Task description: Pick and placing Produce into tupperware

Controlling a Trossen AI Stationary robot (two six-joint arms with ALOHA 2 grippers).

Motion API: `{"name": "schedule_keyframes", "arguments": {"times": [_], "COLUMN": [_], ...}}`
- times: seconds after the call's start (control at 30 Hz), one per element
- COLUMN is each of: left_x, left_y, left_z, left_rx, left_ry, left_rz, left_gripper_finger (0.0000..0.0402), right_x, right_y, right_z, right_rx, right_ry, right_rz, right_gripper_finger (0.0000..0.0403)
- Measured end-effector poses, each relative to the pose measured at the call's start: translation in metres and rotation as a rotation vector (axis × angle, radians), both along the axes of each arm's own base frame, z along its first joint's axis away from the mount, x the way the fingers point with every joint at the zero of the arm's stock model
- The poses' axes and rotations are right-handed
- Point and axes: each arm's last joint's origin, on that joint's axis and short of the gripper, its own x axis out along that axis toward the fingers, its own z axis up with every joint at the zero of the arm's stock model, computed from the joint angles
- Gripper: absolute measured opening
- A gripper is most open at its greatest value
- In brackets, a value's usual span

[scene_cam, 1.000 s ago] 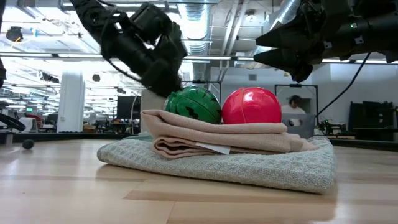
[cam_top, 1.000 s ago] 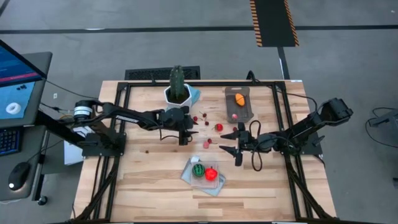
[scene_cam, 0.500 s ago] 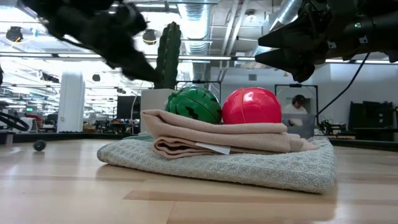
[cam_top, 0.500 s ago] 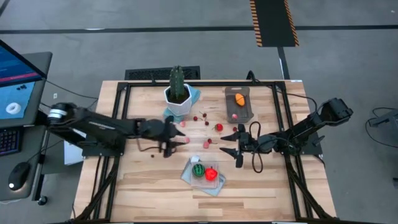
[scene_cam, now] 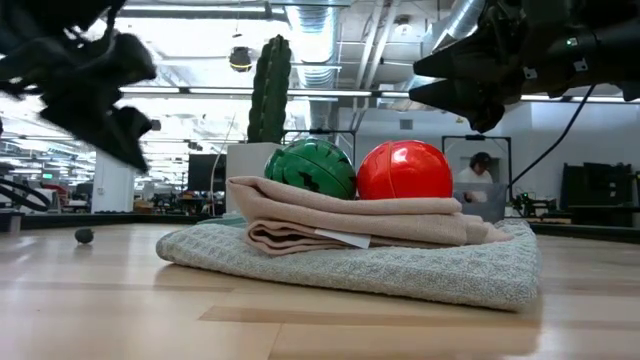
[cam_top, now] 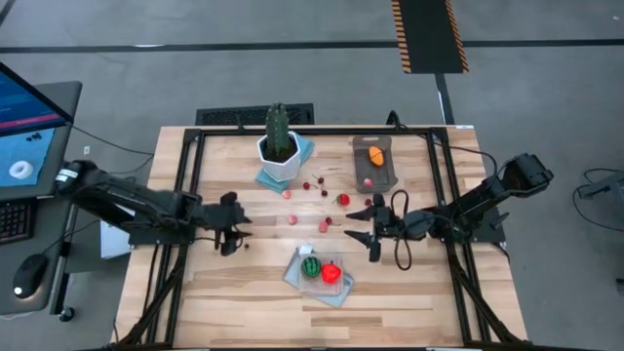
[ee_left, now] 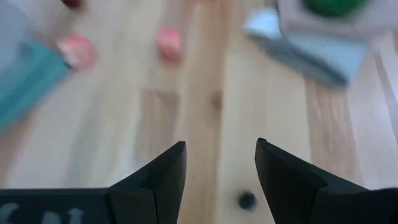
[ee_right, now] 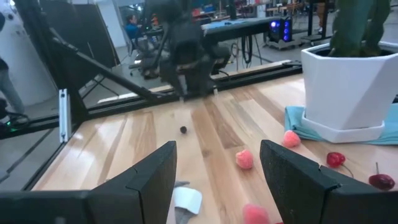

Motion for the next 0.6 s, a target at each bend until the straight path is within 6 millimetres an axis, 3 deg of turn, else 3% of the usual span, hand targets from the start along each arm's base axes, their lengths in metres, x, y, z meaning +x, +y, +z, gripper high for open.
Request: {"name": "schedule_keyframes", "arguments": {"times": [0.3,0.6], "left_x": [-0.012,-0.018], "left_y": [-0.017,-0.021], "left_z": [-0.014,-0.018], "left_rx": [-0.046,-0.051], "left_ry": [0.069,0.116], "left_rz": [-0.03,-0.007], "left_gripper_finger": [0.018,0.018], "right_x": [0.0,0.001], "right_y": [-0.001,-0.002], "right_z": [0.001,0.0], "right_rx": [0.003,0.001], "right_ry": [-0.008,-0.004], "right_rz": [-0.004,-0.008], "right_gripper_finger": [0.0255,0.0255]}}
